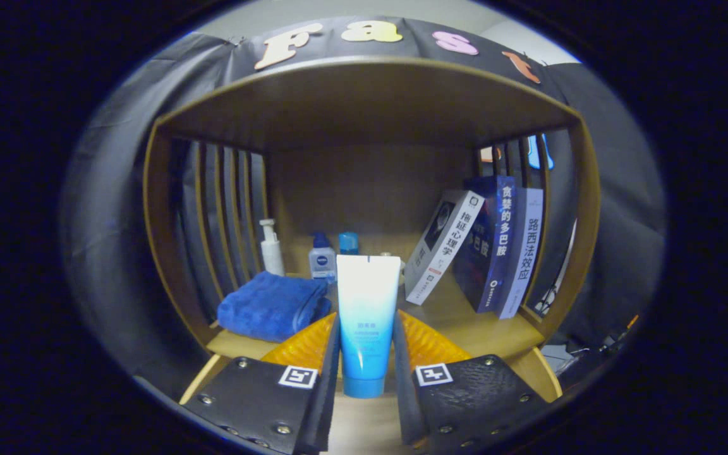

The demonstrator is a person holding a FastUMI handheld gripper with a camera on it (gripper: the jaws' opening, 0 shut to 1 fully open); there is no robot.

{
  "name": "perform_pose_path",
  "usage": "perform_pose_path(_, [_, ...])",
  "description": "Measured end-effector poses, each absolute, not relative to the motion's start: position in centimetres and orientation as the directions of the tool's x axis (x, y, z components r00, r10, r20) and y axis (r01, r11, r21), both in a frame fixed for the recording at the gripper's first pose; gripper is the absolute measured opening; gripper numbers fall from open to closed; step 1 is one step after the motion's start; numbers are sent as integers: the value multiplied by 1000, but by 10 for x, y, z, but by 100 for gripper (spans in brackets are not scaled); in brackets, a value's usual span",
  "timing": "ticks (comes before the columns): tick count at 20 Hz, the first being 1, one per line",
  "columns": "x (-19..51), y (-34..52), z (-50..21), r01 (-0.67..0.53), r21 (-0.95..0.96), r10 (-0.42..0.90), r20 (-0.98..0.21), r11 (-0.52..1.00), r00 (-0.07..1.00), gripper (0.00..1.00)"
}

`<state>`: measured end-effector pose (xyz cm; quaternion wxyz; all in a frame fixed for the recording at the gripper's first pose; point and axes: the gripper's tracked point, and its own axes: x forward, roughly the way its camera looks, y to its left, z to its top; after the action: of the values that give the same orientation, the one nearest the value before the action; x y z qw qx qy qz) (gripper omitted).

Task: Pull open the drawer, take out the items inside it, and place them on the countertop above the cabinet.

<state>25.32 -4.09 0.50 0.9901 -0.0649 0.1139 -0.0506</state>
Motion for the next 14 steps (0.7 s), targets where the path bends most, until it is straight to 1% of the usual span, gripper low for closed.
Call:
perform_pose_path(5, [296, -64, -36, 139, -167, -179, -255, 976, 950, 42])
perform_pose_path(7, [315, -67, -49, 145, -159, -184, -272, 977, 944, 42])
perform_pose_path(9, [323, -71, -58, 145, -152, -183, -275, 978, 944, 42])
perform_pose_path(10, [328, -70, -65, 144, -144, -179, -279, 979, 943, 44])
perform_pose_path(14, [339, -72, -80, 163, -110, -189, -311, 981, 931, 44])
